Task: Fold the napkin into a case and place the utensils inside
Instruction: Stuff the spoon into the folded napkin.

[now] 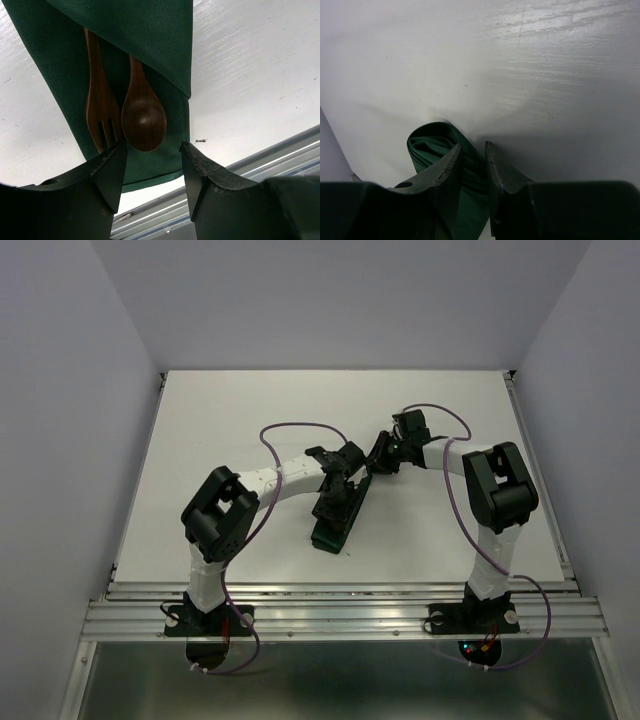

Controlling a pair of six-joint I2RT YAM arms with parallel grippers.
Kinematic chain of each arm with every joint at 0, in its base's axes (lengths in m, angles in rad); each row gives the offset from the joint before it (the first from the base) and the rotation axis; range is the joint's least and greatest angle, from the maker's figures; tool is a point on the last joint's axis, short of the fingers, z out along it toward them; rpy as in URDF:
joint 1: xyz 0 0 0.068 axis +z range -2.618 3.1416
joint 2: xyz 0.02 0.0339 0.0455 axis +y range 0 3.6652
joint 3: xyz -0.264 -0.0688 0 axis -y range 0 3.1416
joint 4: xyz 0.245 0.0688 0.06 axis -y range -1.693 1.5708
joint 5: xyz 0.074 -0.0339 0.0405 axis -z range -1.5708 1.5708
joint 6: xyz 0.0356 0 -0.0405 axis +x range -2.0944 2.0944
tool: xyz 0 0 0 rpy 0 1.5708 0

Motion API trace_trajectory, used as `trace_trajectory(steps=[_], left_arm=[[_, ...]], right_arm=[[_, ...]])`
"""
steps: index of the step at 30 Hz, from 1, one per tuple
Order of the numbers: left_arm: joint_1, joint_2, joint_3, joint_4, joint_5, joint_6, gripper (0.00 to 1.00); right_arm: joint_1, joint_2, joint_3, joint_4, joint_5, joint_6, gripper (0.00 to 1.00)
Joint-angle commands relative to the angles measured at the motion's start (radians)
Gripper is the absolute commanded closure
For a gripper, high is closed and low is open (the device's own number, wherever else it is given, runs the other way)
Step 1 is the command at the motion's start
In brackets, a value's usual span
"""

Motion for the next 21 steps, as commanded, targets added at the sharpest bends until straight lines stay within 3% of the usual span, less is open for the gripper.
trace_trajectory(steps=[1,21], left_arm=[[-0.003,-0.009,0.019,-0.009,-0.002,0.0,0.42],[-0.006,0.02,0.039,-0.012,-0.023,0.008,0.44]], right_arm=[[0.011,0.019,0.017,-0.018,0.015,-0.009,0.69],[0.011,0.025,0.017,-0.02,0.017,-0.009,0.69]])
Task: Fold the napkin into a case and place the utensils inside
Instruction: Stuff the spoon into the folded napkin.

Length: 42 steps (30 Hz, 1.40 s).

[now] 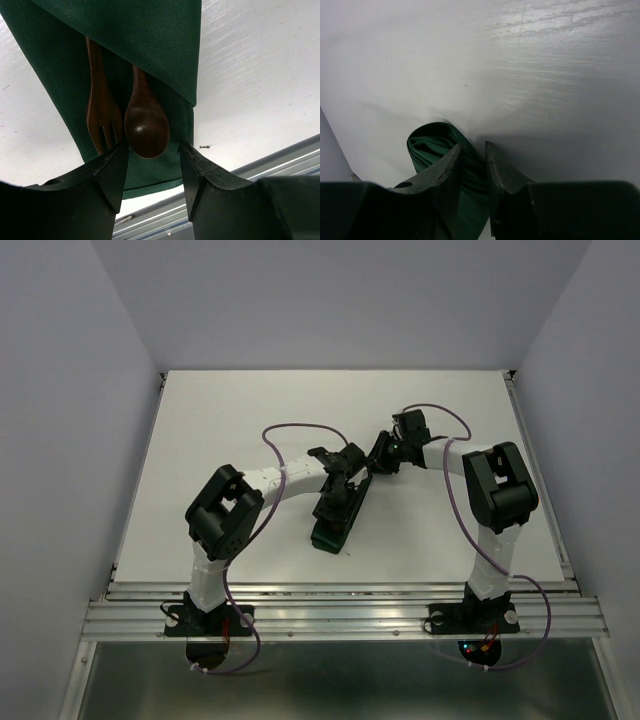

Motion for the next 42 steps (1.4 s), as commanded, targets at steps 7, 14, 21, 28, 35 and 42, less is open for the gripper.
trace_trajectory(steps=[7,14,21,28,35,42], left_arm=[[-0.006,-0.006,0.045,-0.016,-0.029,0.005,0.51],[-0.006,-0.001,0.067,-0.025,-0.043,0.002,0.51],[-0.006,0.009,0.067,-0.025,-0.044,0.006,0.51],[-0.008,-0.004,0.059,-0.034,-0.038,0.008,0.39],[-0.012,0.008,0.044,-0.02,-0.03,0.006,0.41],[-0.015,0.019,0.047,-0.02,-0.03,0.008,0.47]], right_arm=[[0.011,0.023,0.017,-0.019,0.015,-0.01,0.69],[0.011,0.022,0.015,-0.021,0.015,-0.009,0.69],[0.011,0.02,0.014,-0.021,0.015,-0.01,0.69],[0.011,0.023,0.014,-0.021,0.012,-0.009,0.69],[0.011,0.025,0.017,-0.021,0.012,-0.009,0.69],[0.011,0.025,0.014,-0.021,0.014,-0.01,0.69]])
